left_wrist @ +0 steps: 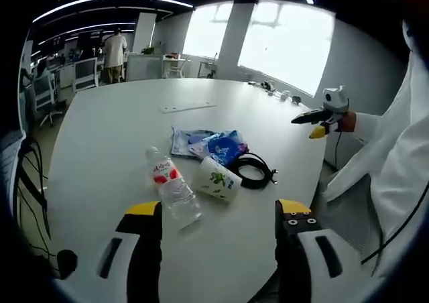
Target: Arrange the tabletop items into an orderly group along one side of the table until the central work area is clear of visible clutter.
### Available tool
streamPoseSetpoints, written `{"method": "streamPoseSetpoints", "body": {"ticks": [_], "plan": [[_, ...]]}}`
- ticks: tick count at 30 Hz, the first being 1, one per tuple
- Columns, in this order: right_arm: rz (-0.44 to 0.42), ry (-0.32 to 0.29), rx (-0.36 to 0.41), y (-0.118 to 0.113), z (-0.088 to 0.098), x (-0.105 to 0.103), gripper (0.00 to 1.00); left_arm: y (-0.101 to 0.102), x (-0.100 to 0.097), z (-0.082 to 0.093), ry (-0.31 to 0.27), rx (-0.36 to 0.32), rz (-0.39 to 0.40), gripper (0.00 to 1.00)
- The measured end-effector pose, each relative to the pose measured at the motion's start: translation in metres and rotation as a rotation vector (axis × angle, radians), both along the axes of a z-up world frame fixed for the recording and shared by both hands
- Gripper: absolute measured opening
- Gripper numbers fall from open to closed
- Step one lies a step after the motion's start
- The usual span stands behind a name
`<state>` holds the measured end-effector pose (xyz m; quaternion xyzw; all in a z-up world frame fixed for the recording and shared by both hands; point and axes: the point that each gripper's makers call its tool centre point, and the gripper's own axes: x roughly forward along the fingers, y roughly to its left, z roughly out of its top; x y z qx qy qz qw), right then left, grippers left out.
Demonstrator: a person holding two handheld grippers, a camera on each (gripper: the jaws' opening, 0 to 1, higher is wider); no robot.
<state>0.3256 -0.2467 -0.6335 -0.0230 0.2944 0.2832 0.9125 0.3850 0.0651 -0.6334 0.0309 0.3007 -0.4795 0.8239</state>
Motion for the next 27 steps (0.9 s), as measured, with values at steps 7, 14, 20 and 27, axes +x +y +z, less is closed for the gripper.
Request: {"method": "streamPoseSetpoints", "body": {"ticks": [7, 14, 20, 27], "plan": [[0.016, -0.029, 0.006, 0.011, 0.008, 0.019, 0.65, -0.013, 0.011, 0.011, -0.025, -0.012, -0.015, 0.68], [0.027, -0.042, 0.009, 0.016, 0.013, 0.032, 0.64, -0.027, 0.022, 0.019, -0.045, -0.027, -0.027, 0.66], [0.026, -0.052, 0.021, 0.020, 0.016, 0.045, 0.62, -0.040, 0.030, 0.023, -0.060, -0.035, -0.046, 0.66], [0.016, -0.048, 0.029, 0.025, 0.014, 0.057, 0.60, -0.052, 0.041, 0.027, -0.064, -0.045, -0.056, 0.63]]}}
